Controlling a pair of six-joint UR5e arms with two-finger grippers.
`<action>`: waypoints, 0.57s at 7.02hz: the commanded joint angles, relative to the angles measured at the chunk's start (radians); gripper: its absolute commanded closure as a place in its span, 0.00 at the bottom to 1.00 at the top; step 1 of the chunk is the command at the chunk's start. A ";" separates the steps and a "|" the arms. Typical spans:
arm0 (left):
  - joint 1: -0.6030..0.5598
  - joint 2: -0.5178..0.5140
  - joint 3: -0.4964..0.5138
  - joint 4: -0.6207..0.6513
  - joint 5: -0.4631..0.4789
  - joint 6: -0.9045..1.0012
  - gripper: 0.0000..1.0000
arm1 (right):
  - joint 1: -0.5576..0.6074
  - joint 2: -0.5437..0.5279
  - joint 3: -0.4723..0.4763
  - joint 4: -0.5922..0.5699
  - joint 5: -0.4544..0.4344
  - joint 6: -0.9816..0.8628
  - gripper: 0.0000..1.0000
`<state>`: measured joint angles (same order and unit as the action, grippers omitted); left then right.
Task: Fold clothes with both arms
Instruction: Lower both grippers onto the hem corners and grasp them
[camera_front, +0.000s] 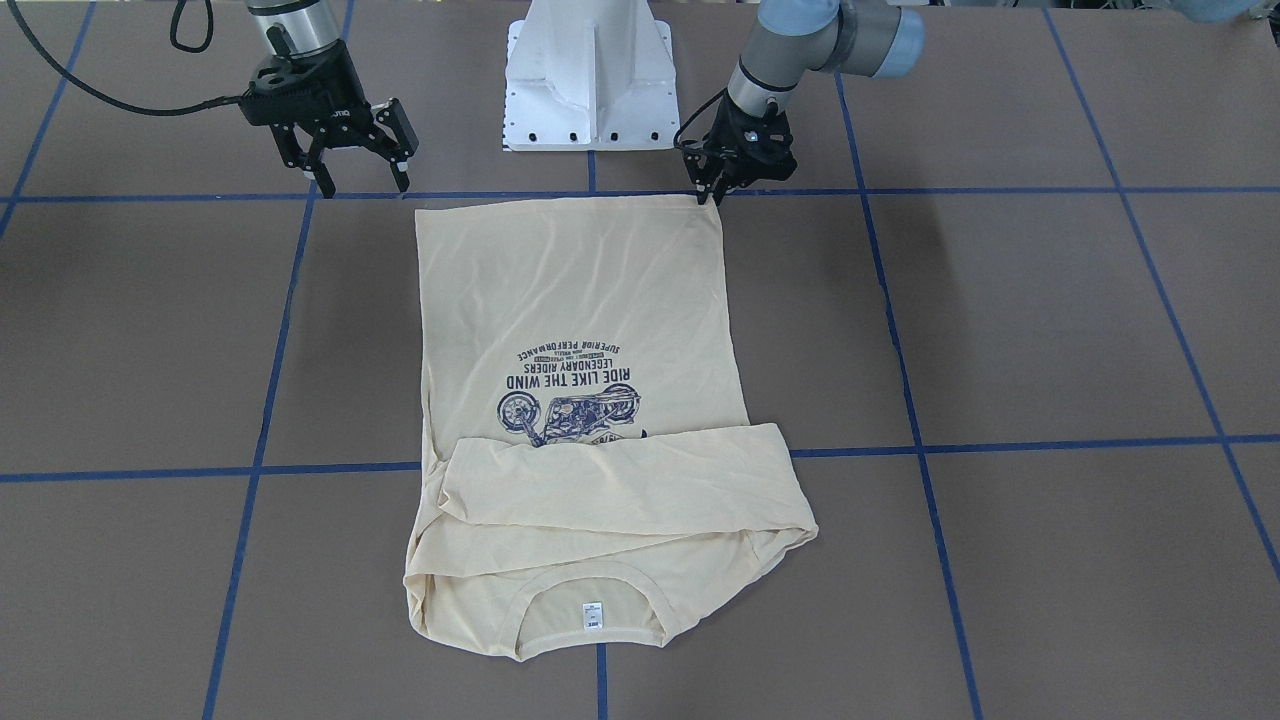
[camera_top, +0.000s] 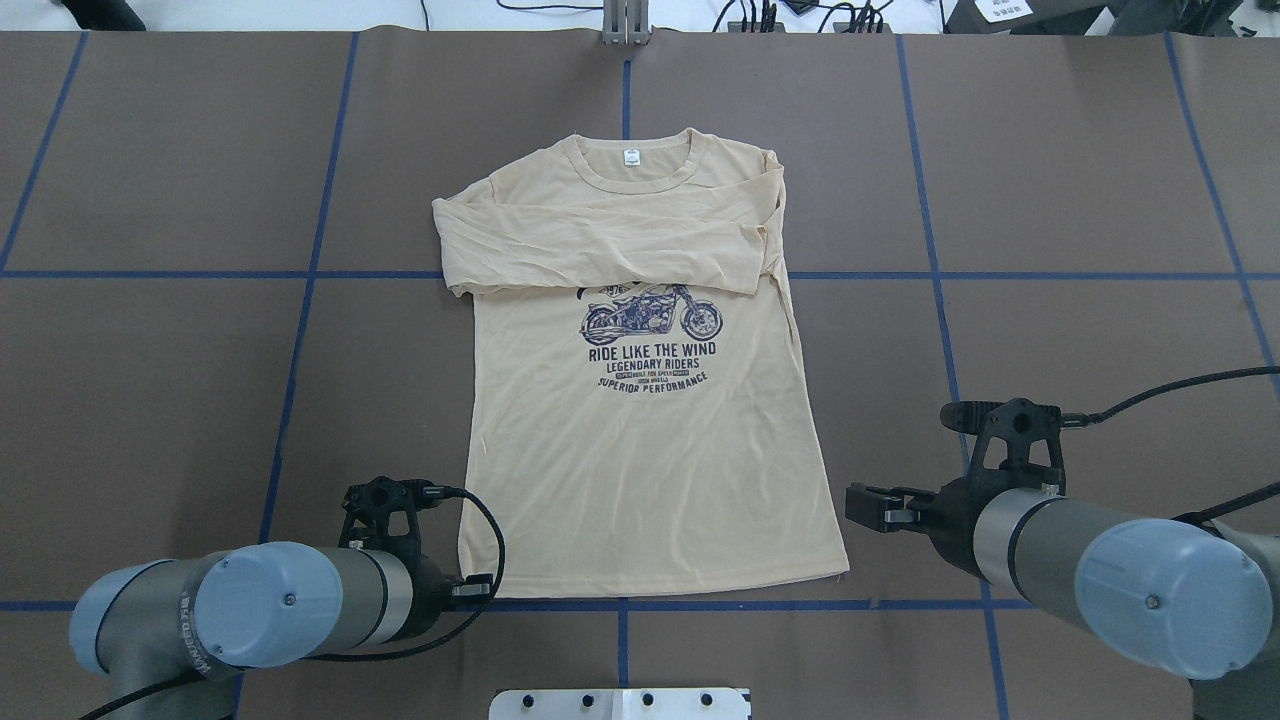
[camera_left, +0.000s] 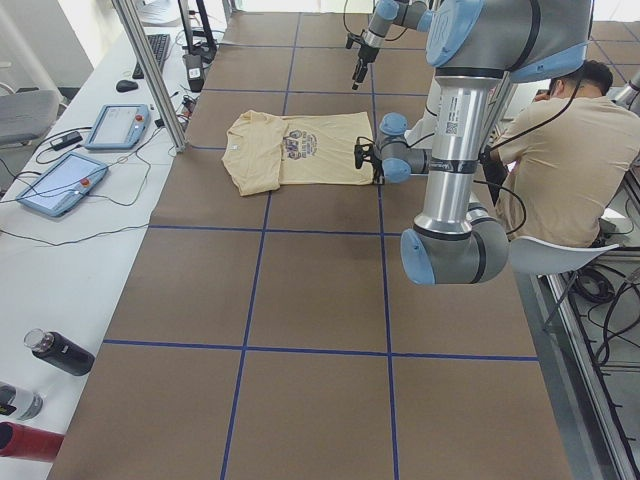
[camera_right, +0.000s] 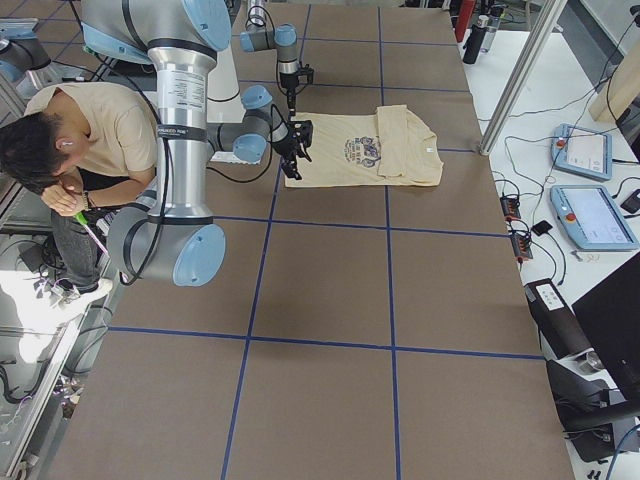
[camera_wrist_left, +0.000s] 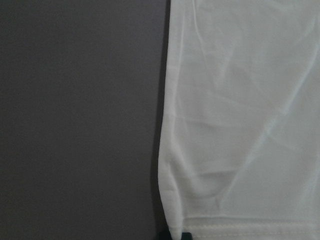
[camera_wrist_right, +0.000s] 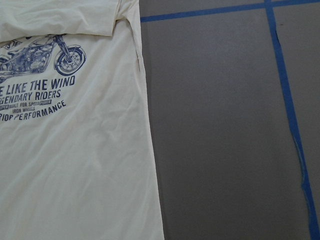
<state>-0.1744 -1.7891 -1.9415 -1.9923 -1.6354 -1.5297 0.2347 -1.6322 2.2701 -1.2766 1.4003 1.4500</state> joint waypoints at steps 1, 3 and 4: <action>-0.005 0.002 -0.031 0.001 -0.001 -0.001 1.00 | -0.023 0.002 -0.006 -0.001 -0.016 0.033 0.00; -0.005 0.002 -0.065 0.003 -0.003 -0.003 1.00 | -0.110 0.020 -0.032 -0.044 -0.130 0.095 0.02; -0.005 -0.001 -0.067 0.003 -0.003 -0.003 1.00 | -0.159 0.024 -0.072 -0.044 -0.195 0.125 0.10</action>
<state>-0.1793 -1.7878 -1.9992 -1.9898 -1.6380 -1.5323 0.1328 -1.6155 2.2354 -1.3120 1.2801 1.5391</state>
